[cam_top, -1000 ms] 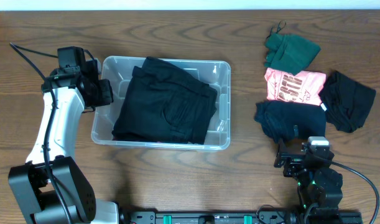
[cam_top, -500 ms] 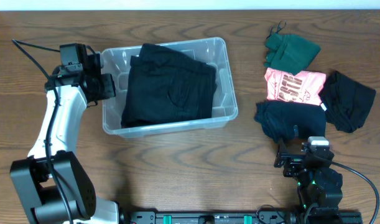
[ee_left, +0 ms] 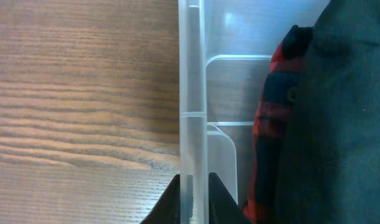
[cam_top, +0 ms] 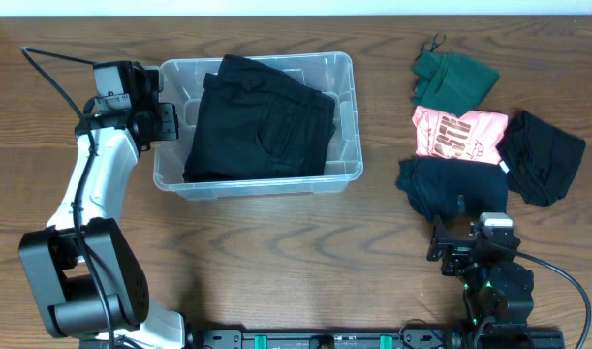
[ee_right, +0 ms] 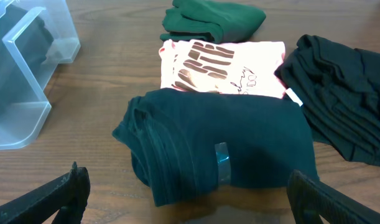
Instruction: Pack container
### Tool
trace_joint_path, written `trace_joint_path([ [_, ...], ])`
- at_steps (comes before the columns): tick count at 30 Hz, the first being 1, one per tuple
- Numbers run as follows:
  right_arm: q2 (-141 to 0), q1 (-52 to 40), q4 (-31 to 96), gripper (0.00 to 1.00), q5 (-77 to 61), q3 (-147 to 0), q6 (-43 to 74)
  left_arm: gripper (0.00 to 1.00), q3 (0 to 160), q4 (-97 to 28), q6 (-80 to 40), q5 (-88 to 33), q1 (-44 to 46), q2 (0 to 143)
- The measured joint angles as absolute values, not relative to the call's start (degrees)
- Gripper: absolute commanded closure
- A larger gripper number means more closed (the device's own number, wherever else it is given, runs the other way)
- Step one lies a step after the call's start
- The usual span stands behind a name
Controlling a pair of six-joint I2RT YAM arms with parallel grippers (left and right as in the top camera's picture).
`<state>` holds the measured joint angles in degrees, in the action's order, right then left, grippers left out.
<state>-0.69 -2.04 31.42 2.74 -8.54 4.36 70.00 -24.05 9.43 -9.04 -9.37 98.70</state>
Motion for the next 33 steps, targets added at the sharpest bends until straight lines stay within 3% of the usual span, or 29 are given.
trace_joint_path([
  [1,-0.69,-2.04,31.42,0.01,2.74,-8.54,4.36,0.43,70.0,-23.94,10.26,-9.02,-9.39,98.89],
  [2,-0.69,-2.04,31.42,0.01,2.74,-8.54,4.36,0.27,70.0,-23.88,10.24,-8.91,-9.54,99.04],
  [5,-0.69,-2.04,31.42,0.01,2.74,-8.54,4.36,0.01,70.06,-25.23,10.52,-8.69,-10.15,99.07],
  [13,-0.69,-2.04,31.42,0.01,2.74,-8.54,4.36,0.02,73.28,-36.47,7.27,-8.6,-10.46,96.75],
  [20,-0.69,-2.04,31.42,0.01,2.74,-8.54,4.36,0.02,79.75,-45.45,0.23,-6.66,-11.27,85.19],
  [33,-0.69,-2.04,31.07,0.01,2.7,-8.54,4.54,0.02,80.31,-53.08,-11.46,-1.28,-22.39,79.4],
])
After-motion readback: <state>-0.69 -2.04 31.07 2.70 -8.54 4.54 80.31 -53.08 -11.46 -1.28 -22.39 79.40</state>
